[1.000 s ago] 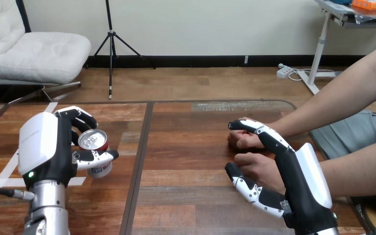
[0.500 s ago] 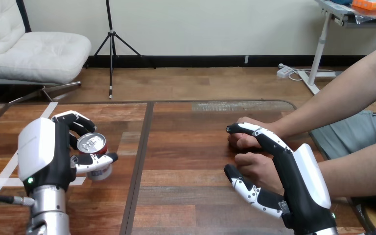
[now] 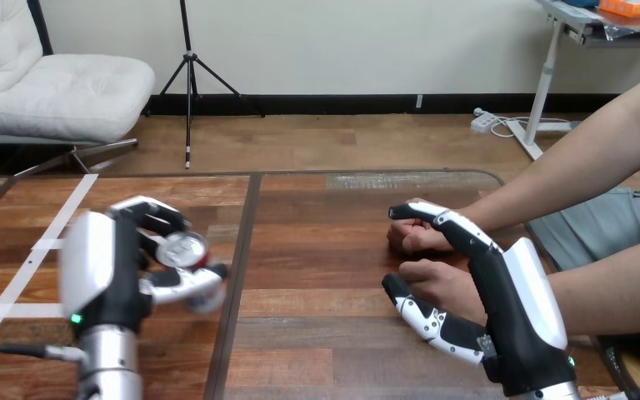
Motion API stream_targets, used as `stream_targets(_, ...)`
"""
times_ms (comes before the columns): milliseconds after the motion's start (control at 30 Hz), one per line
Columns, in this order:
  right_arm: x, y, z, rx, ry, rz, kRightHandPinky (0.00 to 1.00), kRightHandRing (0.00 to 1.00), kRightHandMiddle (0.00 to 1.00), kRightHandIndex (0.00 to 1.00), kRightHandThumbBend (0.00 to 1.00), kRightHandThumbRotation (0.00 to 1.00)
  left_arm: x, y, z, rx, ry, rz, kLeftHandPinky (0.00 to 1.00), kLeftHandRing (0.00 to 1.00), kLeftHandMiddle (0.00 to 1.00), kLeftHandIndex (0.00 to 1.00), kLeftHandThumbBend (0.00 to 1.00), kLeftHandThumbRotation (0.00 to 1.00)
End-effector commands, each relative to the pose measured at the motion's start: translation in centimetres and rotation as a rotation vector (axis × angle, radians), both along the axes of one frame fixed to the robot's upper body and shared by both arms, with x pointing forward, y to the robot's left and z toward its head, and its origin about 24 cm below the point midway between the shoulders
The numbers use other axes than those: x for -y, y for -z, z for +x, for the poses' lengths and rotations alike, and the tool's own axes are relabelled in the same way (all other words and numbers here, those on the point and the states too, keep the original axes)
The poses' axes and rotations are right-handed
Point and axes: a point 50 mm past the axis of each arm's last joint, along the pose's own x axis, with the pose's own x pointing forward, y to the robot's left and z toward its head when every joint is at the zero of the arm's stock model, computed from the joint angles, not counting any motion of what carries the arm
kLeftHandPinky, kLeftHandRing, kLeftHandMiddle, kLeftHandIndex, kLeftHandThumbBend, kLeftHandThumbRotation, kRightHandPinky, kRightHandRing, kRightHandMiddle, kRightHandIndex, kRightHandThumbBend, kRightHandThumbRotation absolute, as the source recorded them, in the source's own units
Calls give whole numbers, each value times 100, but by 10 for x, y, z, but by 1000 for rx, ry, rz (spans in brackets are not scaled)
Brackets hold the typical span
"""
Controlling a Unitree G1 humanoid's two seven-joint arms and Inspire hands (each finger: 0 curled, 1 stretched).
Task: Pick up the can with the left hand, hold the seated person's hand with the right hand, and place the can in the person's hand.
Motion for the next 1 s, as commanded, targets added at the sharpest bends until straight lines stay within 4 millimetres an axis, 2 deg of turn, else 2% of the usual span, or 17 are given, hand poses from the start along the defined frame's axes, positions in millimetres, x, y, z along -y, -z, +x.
stream_targets(0, 1, -26, 11, 129, -8, 5, 81, 82, 80, 74, 49, 0, 18, -28, 8, 141, 81, -58, 32, 38, 44, 45, 82, 0)
stream_targets(400, 5, -31, 12, 146, 24, -21, 79, 80, 78, 73, 50, 0, 35, -37, 4, 208, 168, -107, 32, 38, 43, 45, 82, 0)
stream_targets(967, 8, -31, 8, 160, 37, -23, 78, 80, 78, 72, 50, 1, 48, -42, -5, 249, 227, -147, 30, 36, 43, 44, 79, 0)
